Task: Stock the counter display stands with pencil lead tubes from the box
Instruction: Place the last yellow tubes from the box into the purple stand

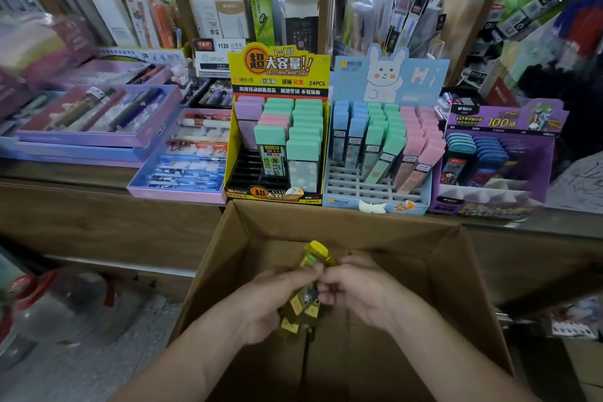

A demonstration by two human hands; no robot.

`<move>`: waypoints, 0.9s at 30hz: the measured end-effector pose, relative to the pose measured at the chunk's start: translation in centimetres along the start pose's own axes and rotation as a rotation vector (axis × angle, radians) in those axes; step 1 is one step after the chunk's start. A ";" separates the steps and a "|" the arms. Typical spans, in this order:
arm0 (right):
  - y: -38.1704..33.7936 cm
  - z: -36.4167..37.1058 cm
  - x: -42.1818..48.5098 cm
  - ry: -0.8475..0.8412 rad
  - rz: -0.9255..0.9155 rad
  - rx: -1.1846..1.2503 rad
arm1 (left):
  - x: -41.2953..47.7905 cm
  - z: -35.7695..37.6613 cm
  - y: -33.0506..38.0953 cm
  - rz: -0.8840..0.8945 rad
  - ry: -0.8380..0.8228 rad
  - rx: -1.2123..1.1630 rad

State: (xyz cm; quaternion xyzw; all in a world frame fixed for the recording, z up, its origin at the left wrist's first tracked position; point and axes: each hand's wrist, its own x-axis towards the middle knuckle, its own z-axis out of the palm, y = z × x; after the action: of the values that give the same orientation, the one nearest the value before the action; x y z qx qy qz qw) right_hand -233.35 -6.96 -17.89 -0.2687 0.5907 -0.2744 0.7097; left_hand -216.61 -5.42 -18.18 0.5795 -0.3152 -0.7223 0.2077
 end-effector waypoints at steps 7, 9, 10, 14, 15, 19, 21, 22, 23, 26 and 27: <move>-2.2 -0.3 -1.0 -0.203 -0.040 0.050 | -2.1 -0.9 0.8 0.135 -0.042 -0.070; -2.5 -0.5 -1.2 -0.270 -0.056 0.008 | -2.4 -1.5 0.6 0.153 -0.044 -0.082; -2.5 -0.6 -1.2 -0.292 -0.074 -0.033 | -2.4 -1.8 0.6 0.165 -0.042 -0.078; -1.4 -0.8 -0.4 -0.098 -0.174 -0.219 | -2.6 -2.8 0.0 0.220 0.036 -0.072; -0.8 -0.9 -0.1 0.007 -0.196 -0.370 | -2.6 -3.1 -0.1 0.232 0.073 -0.089; 2.0 -0.9 0.7 0.176 -0.155 -0.860 | -2.6 -3.6 -0.3 0.231 0.167 -0.167; 2.9 -0.4 1.0 0.215 -0.101 -0.921 | -2.6 -3.5 -0.2 0.204 0.184 -0.193; 3.0 -0.1 1.1 0.233 -0.082 -0.940 | -2.5 -3.5 -0.2 0.192 0.189 -0.198; 3.1 0.0 1.2 0.247 -0.072 -0.959 | -2.5 -3.4 -0.2 0.185 0.189 -0.197; 2.7 0.0 1.3 0.293 -0.082 -1.022 | -2.5 -3.3 -0.2 0.181 0.173 -0.192; 2.5 -0.1 1.3 0.308 -0.090 -1.036 | -2.4 -3.2 -0.3 0.182 0.172 -0.195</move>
State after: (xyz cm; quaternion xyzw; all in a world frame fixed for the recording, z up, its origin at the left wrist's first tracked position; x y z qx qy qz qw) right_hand -233.10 -6.10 -20.54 -0.5650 0.7338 -0.0134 0.3770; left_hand -212.86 -4.31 -17.05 0.5855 -0.2759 -0.6753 0.3536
